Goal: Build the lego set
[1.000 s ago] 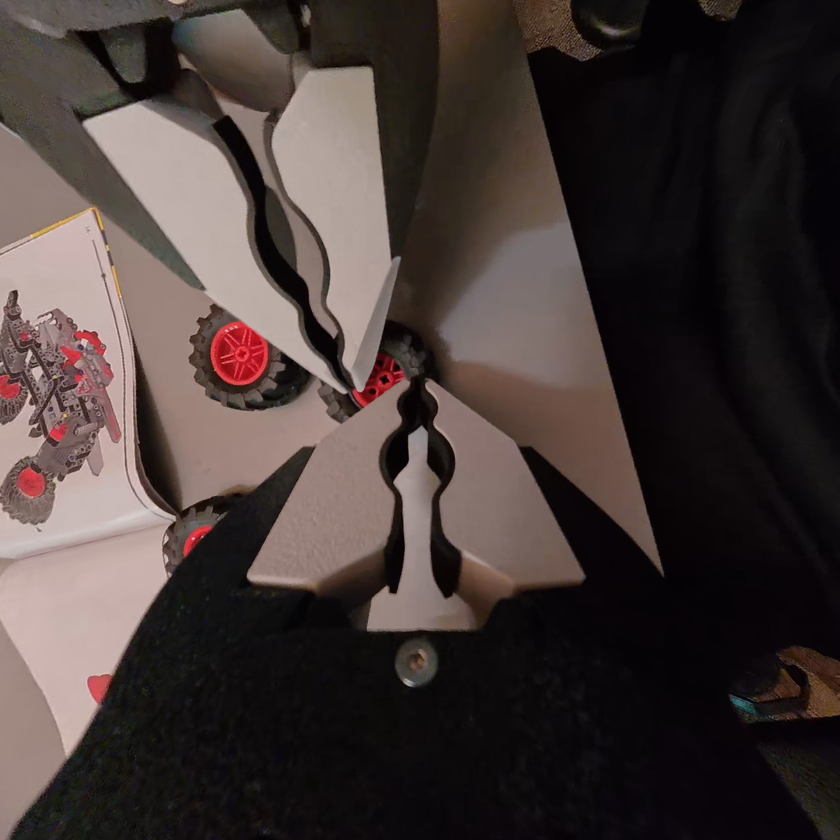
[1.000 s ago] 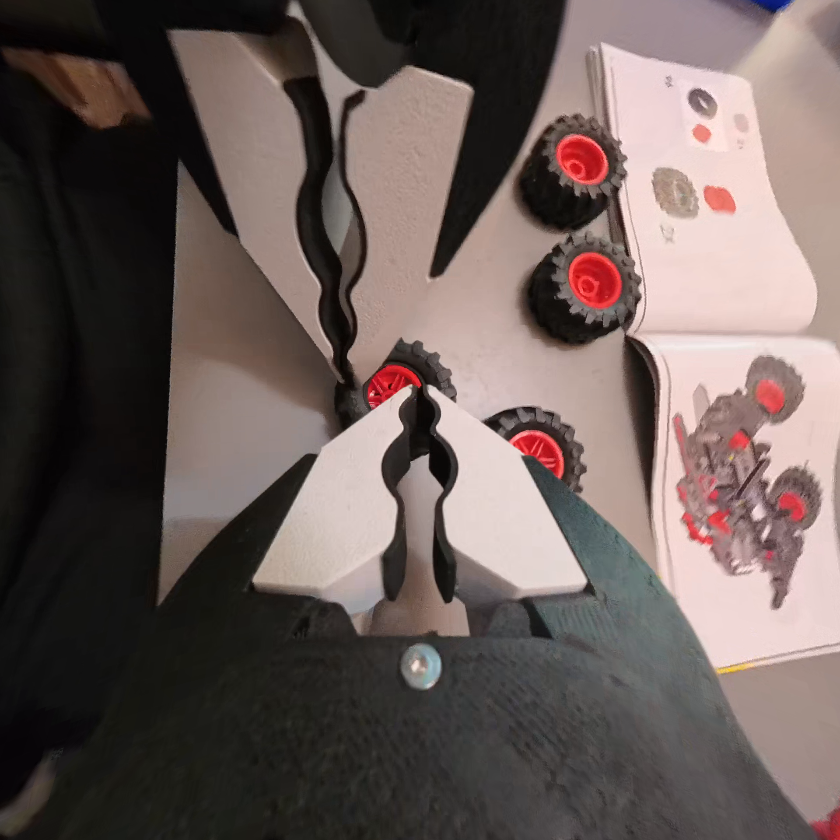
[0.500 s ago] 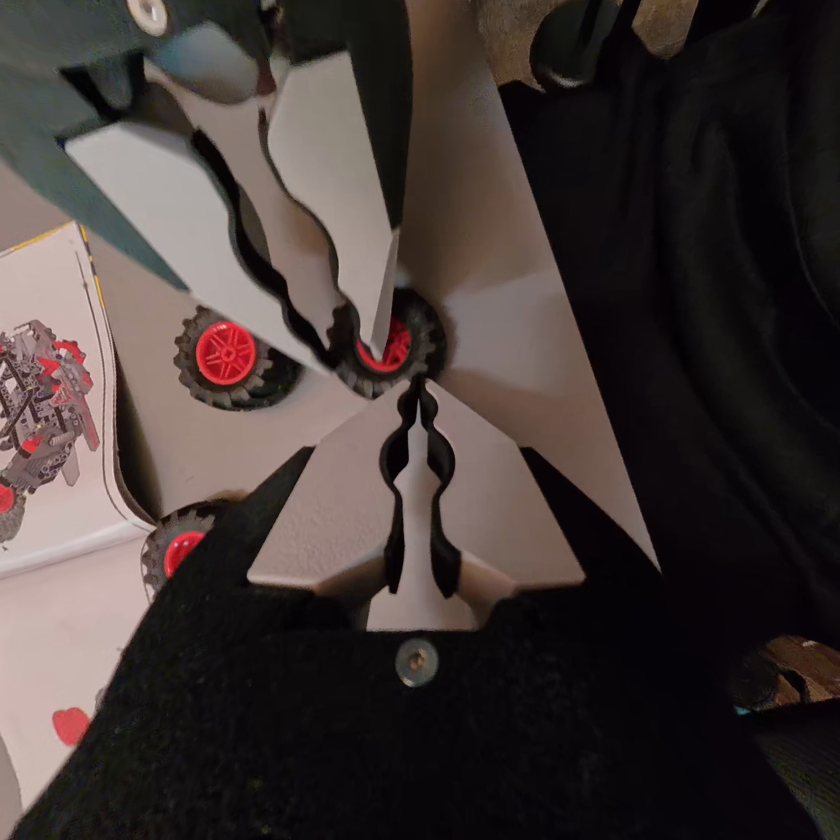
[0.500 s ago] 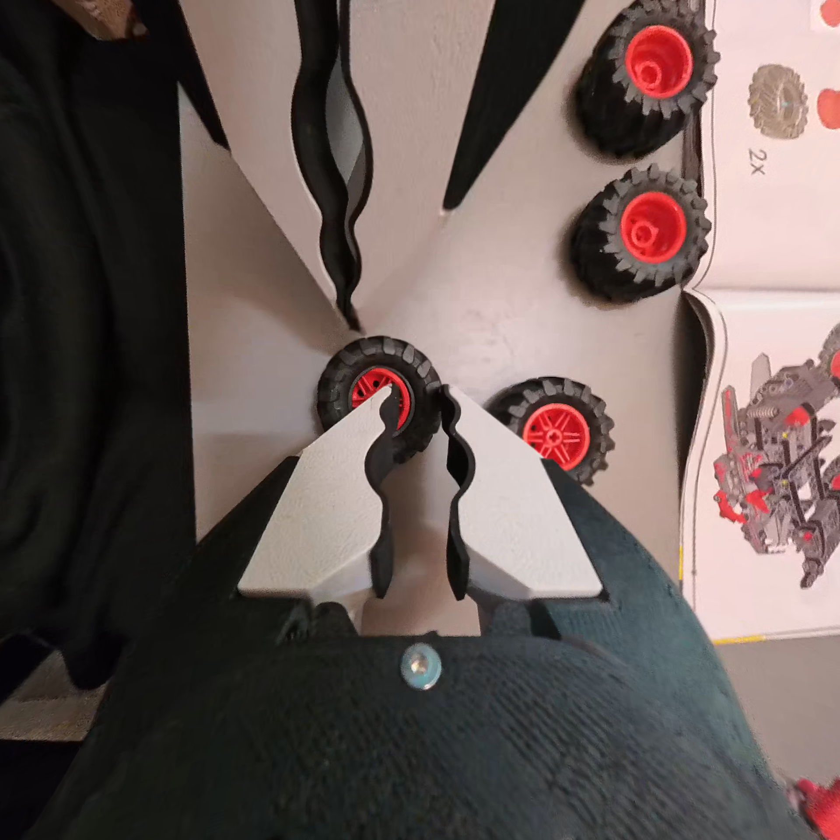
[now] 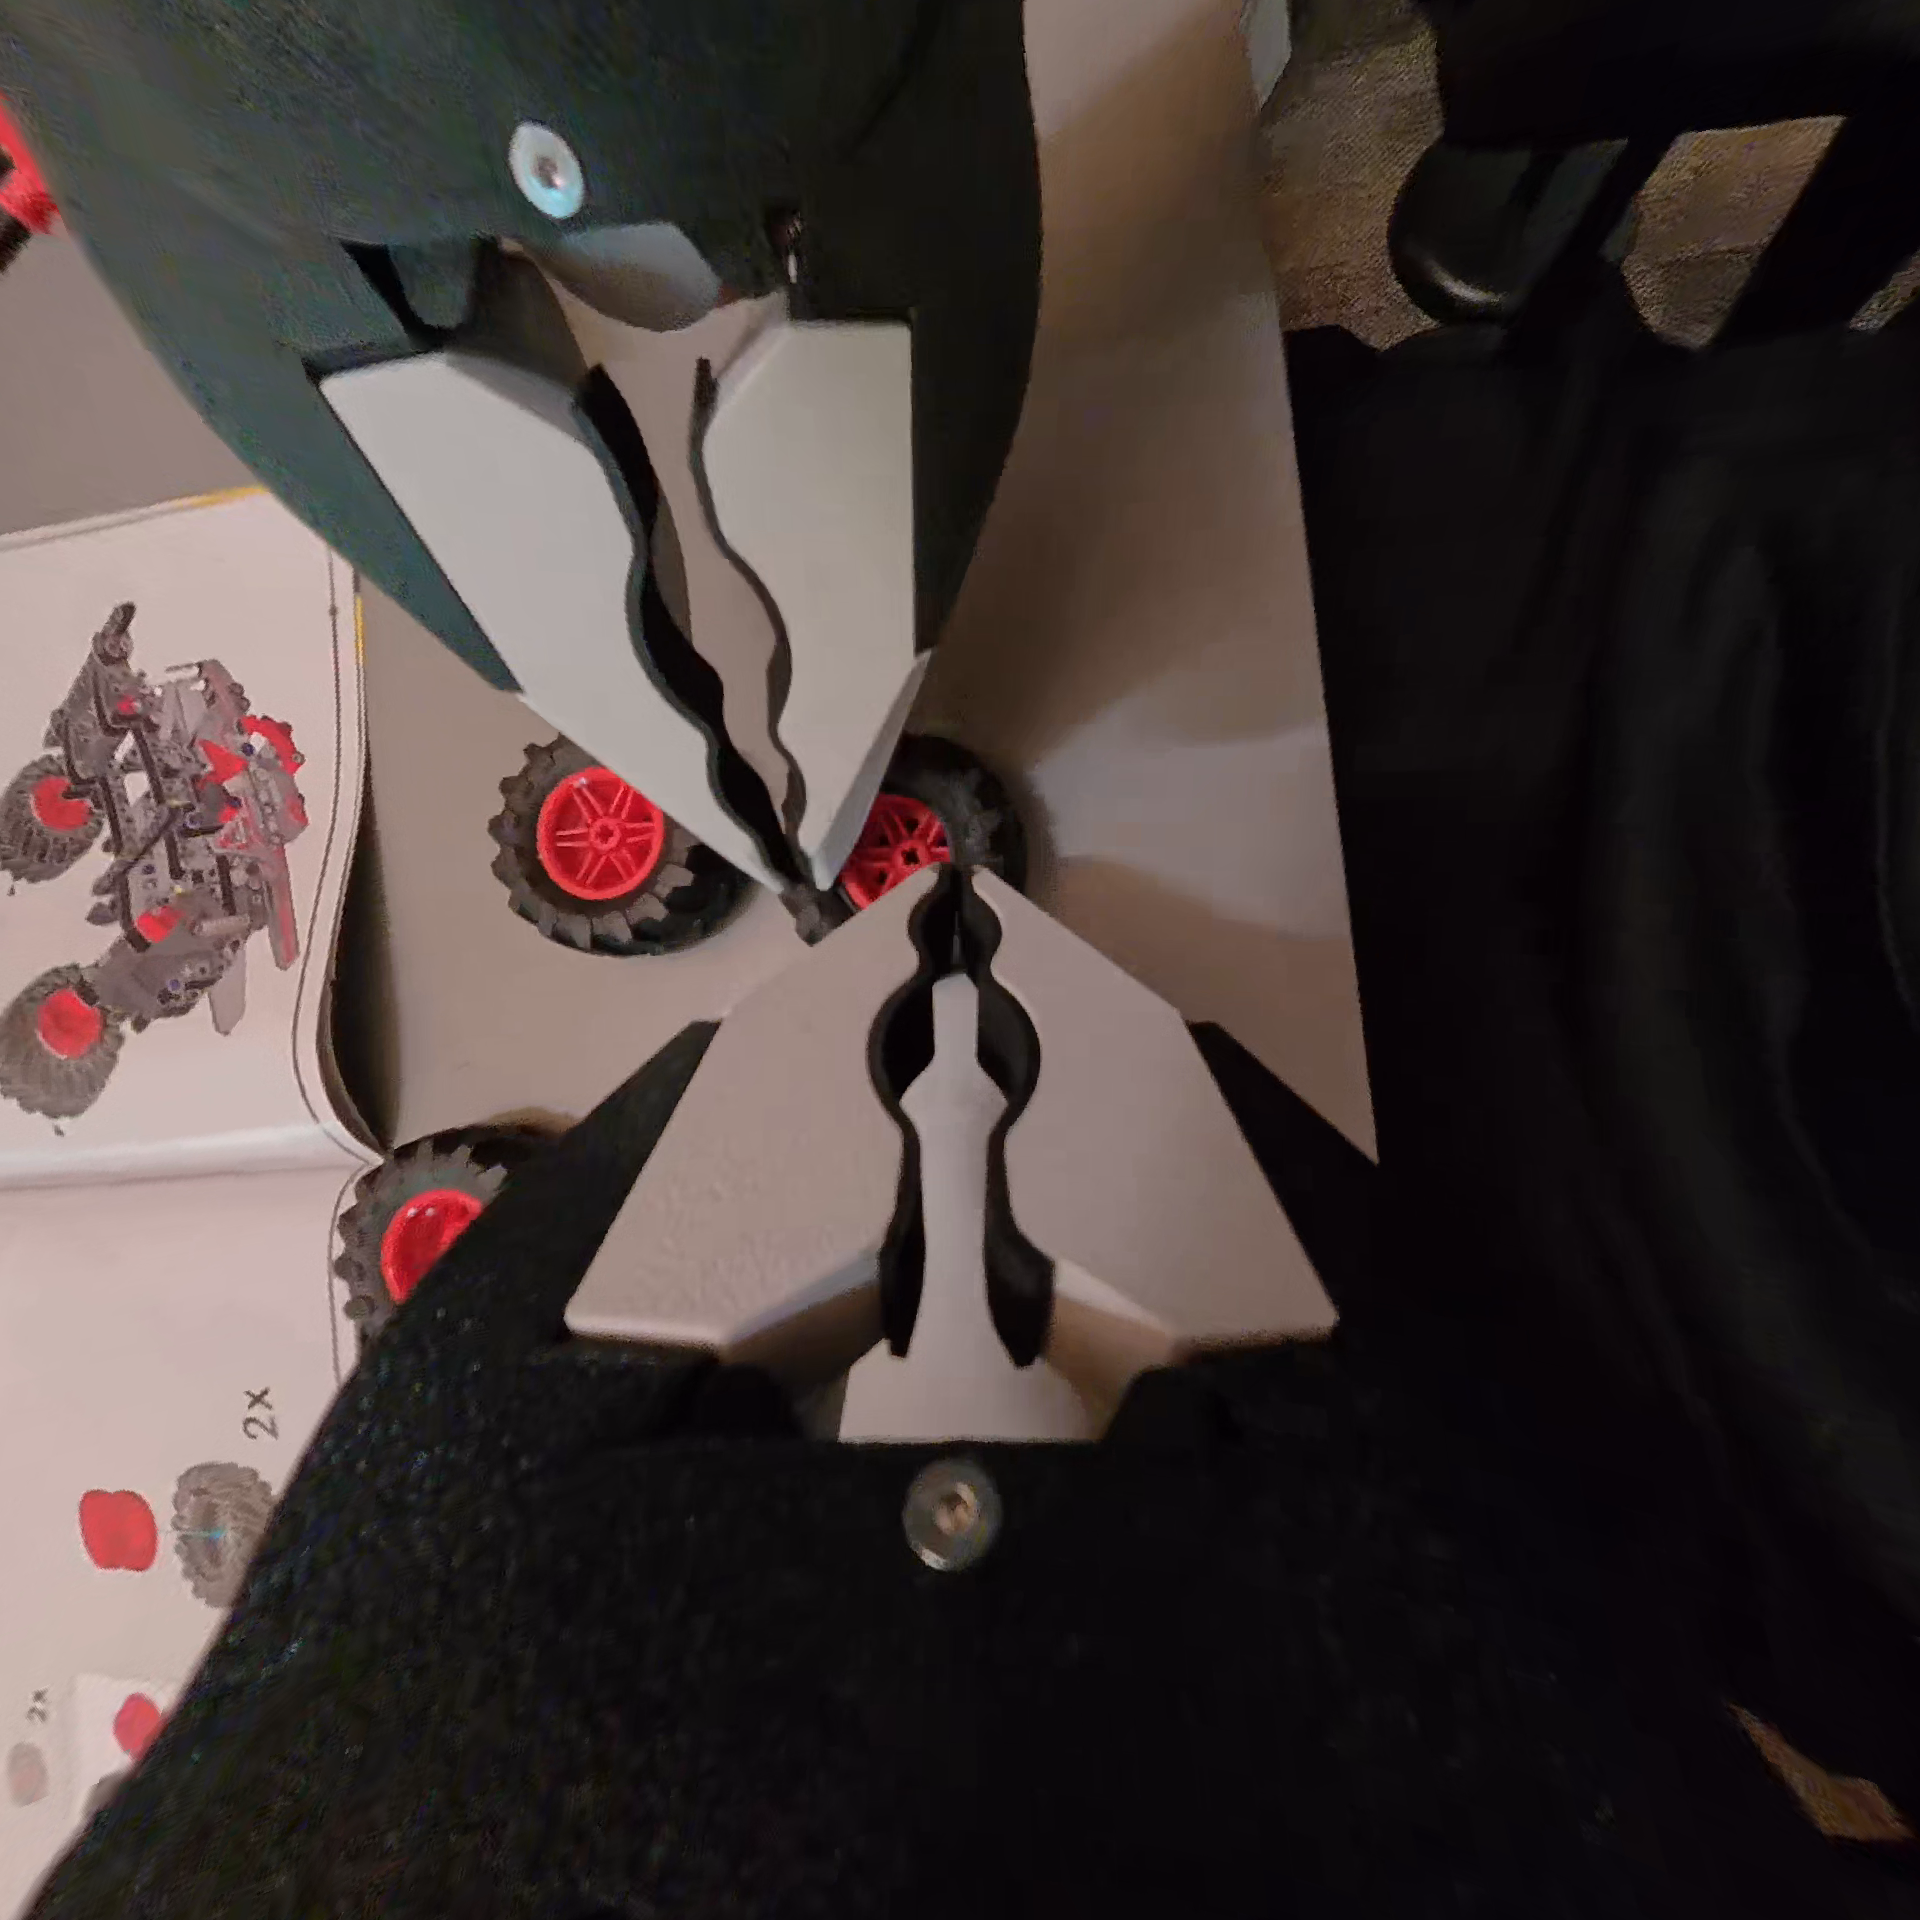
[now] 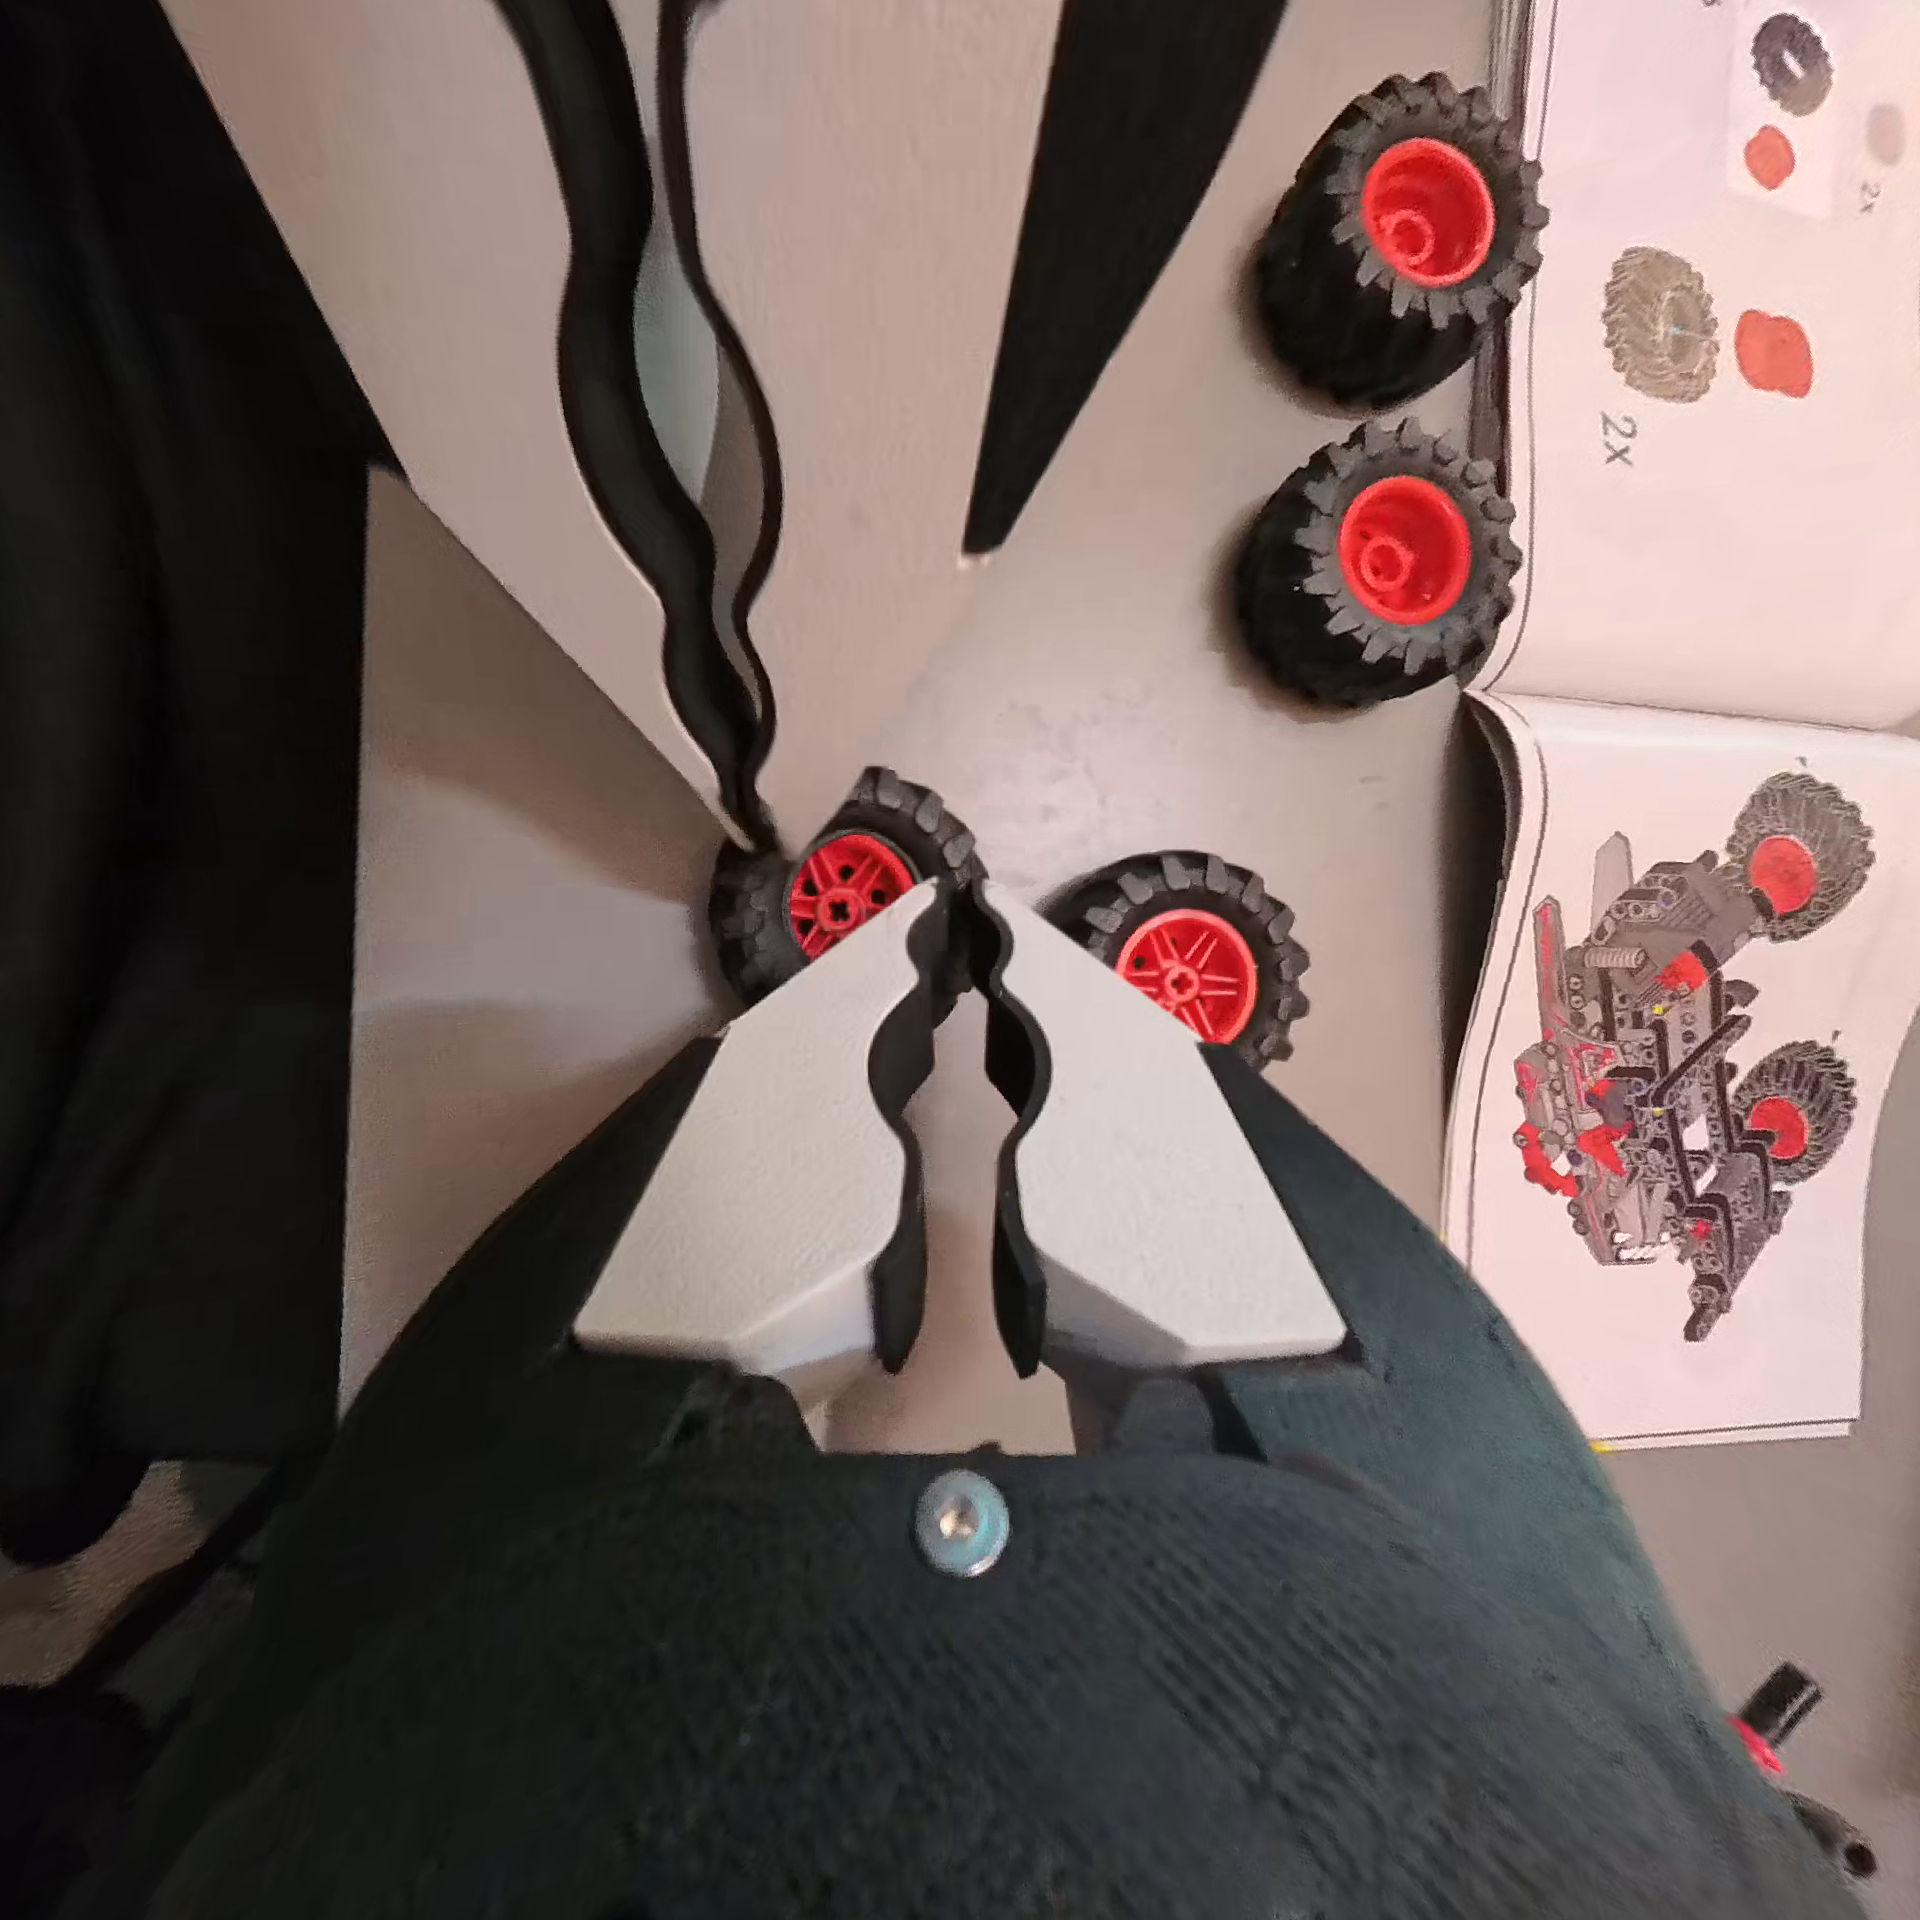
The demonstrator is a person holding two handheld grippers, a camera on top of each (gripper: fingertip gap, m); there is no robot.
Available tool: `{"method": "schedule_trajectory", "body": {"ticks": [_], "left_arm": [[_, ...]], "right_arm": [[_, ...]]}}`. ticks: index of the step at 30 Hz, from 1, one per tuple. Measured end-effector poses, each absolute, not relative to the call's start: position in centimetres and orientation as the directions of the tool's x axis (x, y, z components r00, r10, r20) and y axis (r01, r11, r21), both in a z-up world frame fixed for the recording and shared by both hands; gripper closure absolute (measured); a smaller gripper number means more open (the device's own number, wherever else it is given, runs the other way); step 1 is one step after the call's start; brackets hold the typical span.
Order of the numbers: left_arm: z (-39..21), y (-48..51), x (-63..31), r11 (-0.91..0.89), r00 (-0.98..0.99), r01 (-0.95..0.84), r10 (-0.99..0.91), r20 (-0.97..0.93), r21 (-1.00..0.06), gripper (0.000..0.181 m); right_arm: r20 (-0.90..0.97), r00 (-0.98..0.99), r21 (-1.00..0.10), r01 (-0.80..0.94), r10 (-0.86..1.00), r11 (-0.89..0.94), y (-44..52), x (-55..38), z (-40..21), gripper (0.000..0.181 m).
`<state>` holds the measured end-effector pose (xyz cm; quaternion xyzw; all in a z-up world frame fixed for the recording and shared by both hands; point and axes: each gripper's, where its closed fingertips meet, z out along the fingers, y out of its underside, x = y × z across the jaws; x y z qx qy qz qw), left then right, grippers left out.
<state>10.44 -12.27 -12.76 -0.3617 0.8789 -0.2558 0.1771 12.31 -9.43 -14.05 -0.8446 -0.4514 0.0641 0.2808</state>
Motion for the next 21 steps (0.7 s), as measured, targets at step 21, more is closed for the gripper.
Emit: {"method": "schedule_trajectory", "body": {"ticks": [21], "left_arm": [[-11.9,-14.2,11.0,0.547,-0.542,-0.438,-0.794,-0.276,-0.713,0.181]], "right_arm": [[0.024,0.628,-0.512,0.676,0.778,-0.53,-10.9,12.5,-14.6,0.162]]}}
